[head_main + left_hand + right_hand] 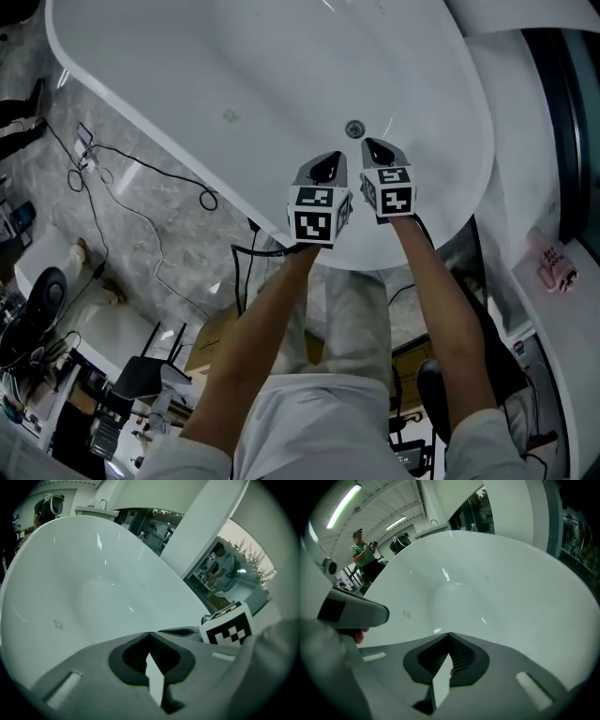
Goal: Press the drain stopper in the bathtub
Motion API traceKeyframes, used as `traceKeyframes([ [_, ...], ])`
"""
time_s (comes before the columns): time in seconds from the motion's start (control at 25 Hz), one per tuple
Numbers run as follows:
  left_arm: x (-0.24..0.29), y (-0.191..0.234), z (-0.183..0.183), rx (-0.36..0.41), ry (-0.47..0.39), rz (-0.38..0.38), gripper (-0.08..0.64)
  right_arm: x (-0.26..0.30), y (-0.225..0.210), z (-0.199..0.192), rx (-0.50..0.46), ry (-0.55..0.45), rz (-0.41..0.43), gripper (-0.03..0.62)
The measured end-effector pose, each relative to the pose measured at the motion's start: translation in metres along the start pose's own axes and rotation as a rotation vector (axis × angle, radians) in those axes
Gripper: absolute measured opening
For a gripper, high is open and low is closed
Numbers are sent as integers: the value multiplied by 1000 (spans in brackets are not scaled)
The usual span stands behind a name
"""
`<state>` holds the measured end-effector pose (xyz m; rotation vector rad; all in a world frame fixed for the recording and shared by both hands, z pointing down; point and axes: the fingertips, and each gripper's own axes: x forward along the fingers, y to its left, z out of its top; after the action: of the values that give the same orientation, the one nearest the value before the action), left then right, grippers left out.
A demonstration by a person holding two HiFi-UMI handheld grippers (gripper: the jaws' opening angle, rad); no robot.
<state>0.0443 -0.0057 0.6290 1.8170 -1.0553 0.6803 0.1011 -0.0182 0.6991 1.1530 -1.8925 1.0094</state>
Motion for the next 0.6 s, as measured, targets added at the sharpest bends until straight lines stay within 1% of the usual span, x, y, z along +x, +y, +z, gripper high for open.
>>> traceKeyframes([
  [0.32, -45, -28, 24, 49, -7, -19, 0, -73, 23, 38, -12, -89, 32, 3],
  [0.6, -97, -43, 49, 92, -29, -22, 0, -132, 44, 63, -14, -131, 55, 3],
])
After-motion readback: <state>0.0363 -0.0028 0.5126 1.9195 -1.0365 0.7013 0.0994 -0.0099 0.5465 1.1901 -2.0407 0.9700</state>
